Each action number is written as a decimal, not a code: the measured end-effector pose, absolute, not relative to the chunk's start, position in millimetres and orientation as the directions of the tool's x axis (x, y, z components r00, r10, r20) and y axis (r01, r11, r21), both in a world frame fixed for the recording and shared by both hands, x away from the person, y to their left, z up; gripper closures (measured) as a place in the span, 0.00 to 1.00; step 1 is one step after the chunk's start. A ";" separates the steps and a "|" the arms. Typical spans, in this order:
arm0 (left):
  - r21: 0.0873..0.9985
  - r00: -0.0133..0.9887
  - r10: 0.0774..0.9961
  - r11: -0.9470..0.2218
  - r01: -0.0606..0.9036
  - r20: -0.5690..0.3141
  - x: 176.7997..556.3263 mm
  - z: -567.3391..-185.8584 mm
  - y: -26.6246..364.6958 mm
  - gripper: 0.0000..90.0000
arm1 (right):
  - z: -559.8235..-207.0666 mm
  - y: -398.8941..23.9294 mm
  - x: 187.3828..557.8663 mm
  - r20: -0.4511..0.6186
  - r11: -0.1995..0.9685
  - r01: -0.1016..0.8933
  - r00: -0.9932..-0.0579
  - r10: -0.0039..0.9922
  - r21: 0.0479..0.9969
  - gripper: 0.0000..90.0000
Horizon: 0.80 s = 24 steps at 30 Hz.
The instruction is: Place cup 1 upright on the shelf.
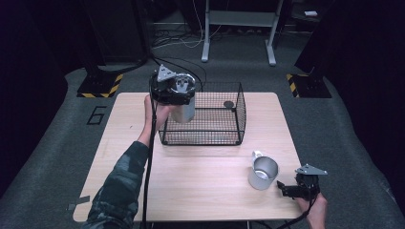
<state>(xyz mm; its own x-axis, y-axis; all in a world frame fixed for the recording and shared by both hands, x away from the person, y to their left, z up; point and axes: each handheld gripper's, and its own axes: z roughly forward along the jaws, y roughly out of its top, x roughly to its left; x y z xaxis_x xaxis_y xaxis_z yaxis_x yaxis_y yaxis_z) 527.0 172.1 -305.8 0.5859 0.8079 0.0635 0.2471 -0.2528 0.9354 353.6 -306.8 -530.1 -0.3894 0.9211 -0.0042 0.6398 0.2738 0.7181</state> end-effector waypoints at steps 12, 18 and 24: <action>0.926 0.571 0.819 -0.260 0.274 0.061 540.0 -319.3 165.0 0.05 | -530.2 -306.8 353.7 -0.004 0.273 0.639 -0.389 0.921 0.719 0.00; 0.922 0.557 0.829 -0.259 0.289 0.058 545.6 -327.8 162.8 0.05 | -530.2 -306.8 353.7 -0.004 0.273 0.639 -0.389 0.921 0.719 0.00; 0.919 0.545 0.837 -0.251 0.304 0.048 550.9 -335.5 163.6 0.05 | -530.2 -306.8 353.7 -0.004 0.274 0.639 -0.389 0.921 0.718 0.00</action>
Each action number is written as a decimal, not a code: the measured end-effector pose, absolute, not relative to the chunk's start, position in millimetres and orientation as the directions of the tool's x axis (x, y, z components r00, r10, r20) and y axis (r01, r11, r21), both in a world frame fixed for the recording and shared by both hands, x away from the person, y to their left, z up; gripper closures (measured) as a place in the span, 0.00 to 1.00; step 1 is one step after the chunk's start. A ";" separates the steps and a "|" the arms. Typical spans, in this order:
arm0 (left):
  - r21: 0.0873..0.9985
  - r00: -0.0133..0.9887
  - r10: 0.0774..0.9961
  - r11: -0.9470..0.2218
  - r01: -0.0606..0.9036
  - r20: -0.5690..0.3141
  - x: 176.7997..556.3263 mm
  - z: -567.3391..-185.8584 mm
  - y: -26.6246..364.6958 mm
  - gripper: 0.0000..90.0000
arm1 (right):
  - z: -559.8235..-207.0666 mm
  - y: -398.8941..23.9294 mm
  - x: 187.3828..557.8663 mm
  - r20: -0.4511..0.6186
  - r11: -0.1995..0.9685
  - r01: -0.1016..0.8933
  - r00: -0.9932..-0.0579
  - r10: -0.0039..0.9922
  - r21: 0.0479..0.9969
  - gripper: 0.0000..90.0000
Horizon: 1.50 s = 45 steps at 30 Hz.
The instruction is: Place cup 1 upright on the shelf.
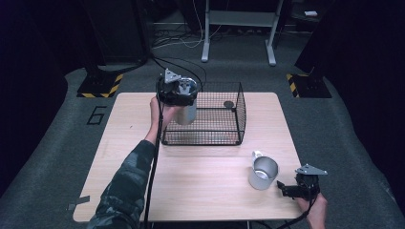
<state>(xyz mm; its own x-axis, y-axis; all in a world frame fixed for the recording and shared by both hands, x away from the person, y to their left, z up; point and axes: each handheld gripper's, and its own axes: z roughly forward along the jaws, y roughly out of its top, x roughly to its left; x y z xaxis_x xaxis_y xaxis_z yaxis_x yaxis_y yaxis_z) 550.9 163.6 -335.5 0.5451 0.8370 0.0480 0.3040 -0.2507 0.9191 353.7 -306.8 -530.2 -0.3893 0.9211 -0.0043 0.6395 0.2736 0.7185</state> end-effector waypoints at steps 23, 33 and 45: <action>0.906 0.518 0.854 -0.259 0.335 0.052 561.2 -358.0 159.8 0.05 | -530.0 -306.6 353.4 -0.003 0.273 0.641 -0.389 0.921 0.718 0.00; 0.901 0.502 0.864 -0.253 0.351 0.047 565.0 -366.6 162.3 0.05 | -530.1 -306.3 353.2 -0.002 0.270 0.642 -0.387 0.922 0.718 0.00; 0.895 0.493 0.869 -0.251 0.369 0.040 570.5 -375.1 161.6 0.05 | -530.2 -306.0 353.1 -0.001 0.268 0.642 -0.384 0.923 0.718 0.00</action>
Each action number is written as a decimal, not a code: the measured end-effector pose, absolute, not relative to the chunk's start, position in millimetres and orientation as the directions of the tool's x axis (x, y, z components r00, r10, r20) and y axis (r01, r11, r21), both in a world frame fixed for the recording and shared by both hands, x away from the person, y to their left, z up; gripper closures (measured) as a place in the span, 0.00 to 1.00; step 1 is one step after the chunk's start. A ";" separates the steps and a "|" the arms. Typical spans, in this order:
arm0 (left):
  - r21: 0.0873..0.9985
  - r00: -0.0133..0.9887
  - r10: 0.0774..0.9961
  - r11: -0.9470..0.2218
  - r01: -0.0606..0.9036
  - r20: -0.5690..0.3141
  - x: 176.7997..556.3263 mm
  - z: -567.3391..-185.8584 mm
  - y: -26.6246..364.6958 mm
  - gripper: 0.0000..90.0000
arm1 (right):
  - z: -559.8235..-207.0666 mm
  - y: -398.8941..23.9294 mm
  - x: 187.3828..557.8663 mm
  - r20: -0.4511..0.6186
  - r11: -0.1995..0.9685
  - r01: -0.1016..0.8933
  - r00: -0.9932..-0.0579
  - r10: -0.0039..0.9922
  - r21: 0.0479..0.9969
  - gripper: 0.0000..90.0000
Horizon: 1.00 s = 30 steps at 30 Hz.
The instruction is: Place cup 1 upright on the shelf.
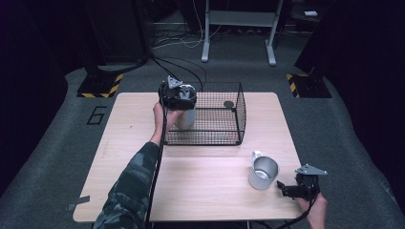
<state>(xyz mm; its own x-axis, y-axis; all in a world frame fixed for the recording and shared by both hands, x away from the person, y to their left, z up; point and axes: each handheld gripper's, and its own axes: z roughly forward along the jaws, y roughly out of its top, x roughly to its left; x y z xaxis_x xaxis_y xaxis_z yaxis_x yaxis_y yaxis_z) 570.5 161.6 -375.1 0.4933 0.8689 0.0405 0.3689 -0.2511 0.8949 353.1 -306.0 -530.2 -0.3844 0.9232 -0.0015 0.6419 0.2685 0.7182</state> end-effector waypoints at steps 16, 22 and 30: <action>0.884 0.493 0.870 -0.255 0.391 0.033 575.6 -388.4 156.5 0.05 | -530.2 -306.2 353.2 -0.003 0.271 0.641 -0.386 0.922 0.718 0.00; 0.880 0.495 0.868 -0.260 0.397 0.033 577.9 -393.0 153.5 0.05 | -530.2 -306.4 353.4 -0.004 0.272 0.640 -0.387 0.922 0.719 0.00; 0.873 0.489 0.872 -0.266 0.408 0.037 581.1 -398.7 152.6 0.04 | -530.0 -306.6 353.4 -0.004 0.273 0.640 -0.389 0.921 0.718 0.00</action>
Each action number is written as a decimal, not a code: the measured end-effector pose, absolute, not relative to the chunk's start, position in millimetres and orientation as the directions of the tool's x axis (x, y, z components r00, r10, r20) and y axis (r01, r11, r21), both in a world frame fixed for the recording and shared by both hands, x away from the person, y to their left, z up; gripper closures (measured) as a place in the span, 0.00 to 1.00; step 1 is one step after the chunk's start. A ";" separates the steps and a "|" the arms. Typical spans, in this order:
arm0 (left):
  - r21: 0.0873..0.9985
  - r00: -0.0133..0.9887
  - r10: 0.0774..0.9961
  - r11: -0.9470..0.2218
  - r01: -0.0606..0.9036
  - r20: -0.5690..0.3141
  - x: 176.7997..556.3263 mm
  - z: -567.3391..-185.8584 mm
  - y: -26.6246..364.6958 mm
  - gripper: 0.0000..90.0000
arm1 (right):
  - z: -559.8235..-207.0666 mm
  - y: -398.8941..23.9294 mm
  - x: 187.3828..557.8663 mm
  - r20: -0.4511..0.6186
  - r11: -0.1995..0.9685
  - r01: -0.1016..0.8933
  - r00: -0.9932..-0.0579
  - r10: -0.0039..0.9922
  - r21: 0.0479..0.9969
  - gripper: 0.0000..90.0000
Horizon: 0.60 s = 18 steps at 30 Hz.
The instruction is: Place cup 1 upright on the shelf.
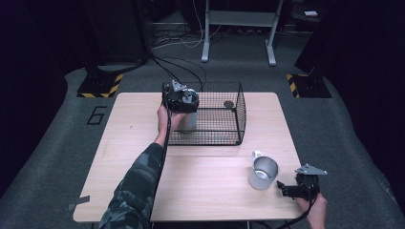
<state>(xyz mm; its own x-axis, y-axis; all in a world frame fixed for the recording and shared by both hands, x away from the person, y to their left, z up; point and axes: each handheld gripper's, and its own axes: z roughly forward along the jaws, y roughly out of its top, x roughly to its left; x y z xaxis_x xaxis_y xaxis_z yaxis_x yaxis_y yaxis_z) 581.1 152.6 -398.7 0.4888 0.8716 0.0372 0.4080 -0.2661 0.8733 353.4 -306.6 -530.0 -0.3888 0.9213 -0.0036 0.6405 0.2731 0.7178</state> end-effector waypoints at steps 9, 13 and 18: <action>0.881 0.483 0.876 -0.244 0.406 0.020 581.1 -401.7 157.2 0.04 | -530.1 -306.5 353.4 -0.004 0.273 0.640 -0.388 0.922 0.718 0.00; 0.881 0.465 0.885 -0.219 0.419 -0.001 579.5 -402.8 160.0 0.04 | -530.2 -306.4 353.4 -0.004 0.272 0.640 -0.387 0.922 0.719 0.00; 0.882 0.444 0.896 -0.189 0.432 -0.025 577.1 -404.1 163.8 0.04 | -530.1 -306.0 353.1 -0.002 0.268 0.642 -0.384 0.923 0.719 0.00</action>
<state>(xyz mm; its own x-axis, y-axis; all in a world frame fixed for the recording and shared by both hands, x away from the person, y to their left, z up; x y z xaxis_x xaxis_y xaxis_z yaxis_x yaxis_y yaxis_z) 577.1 163.8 -404.1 0.4436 0.8959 -0.0252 0.4321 -0.1891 0.8818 353.1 -306.0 -530.1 -0.3842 0.9232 -0.0017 0.6416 0.2684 0.7185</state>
